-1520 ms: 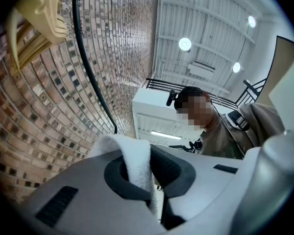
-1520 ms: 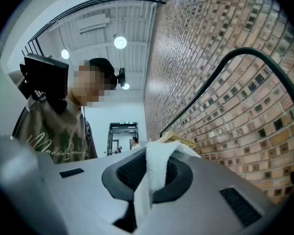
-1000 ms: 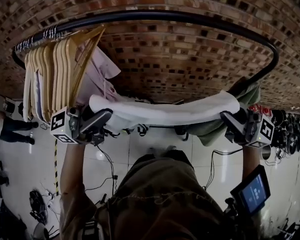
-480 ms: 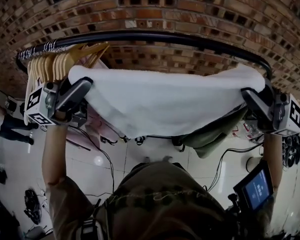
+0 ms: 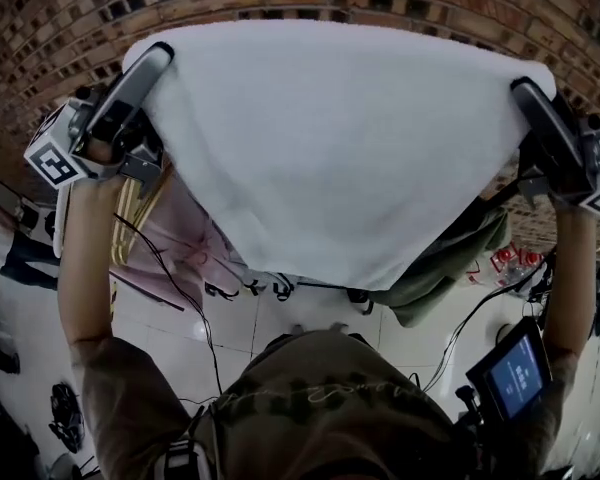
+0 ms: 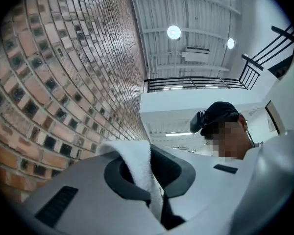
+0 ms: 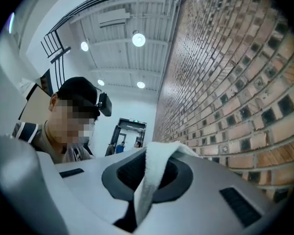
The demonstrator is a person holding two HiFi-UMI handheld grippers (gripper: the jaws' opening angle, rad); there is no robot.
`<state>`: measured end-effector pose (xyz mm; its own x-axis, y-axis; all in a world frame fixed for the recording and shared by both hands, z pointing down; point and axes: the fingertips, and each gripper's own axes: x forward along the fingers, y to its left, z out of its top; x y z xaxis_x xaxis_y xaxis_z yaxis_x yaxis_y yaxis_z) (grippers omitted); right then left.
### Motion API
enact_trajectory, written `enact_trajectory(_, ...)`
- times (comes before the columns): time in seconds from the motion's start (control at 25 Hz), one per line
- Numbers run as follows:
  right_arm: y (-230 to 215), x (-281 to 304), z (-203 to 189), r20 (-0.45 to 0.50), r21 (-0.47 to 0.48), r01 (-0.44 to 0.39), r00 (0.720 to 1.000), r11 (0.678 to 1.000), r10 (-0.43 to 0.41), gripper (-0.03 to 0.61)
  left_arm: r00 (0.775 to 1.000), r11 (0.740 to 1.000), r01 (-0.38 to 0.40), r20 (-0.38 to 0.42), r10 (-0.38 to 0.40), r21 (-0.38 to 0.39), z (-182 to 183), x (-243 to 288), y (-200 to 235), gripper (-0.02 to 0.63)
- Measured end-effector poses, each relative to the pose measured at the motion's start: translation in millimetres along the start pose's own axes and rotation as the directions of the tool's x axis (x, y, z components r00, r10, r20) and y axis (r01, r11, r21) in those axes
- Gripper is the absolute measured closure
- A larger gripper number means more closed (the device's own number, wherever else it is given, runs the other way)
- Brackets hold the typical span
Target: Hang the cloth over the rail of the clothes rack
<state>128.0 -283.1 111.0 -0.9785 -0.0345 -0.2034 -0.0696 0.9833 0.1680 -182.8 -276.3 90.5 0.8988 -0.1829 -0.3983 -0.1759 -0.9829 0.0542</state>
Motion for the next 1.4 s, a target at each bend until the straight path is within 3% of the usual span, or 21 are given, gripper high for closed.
enact_trajectory(0.52, -69.8, 33.8, 32.1, -0.051, -0.060, 0.062, 0.997, 0.996, -0.065, 0.565, 0.988, 0.998, 0.001, -0.151, 0.008, 0.058, 32.4, 24.1, 68.1, 0.601)
enact_trajectory(0.68, -93.2, 37.3, 26.1, -0.092, -0.001, 0.071, 0.993, 0.997, -0.071, 0.565, 0.978, 0.999, -0.001, -0.208, 0.012, 0.050, 31.9, 29.7, 92.5, 0.601)
enact_trajectory(0.84, -120.2, 38.5, 13.5, -0.132, -0.015, 0.091, 0.987, 0.996, -0.092, 0.565, 0.963, 0.998, -0.051, -0.264, 0.060, 0.041, 22.0, 34.3, 128.1, 0.601)
enact_trajectory(1.08, -137.9, 29.4, -14.2, -0.140, 0.013, 0.133, 0.982, 0.991, -0.130, 0.565, 0.948, 0.981, -0.081, -0.291, 0.130, 0.176, 15.8, 51.9, 131.6, 0.601)
enact_trajectory(1.4, -146.3, 31.5, -25.2, -0.148, 0.028, 0.188, 0.972, 0.982, -0.181, 0.565, 0.911, 0.921, -0.182, -0.292, 0.290, 0.345, 13.2, 60.9, 141.0, 0.600)
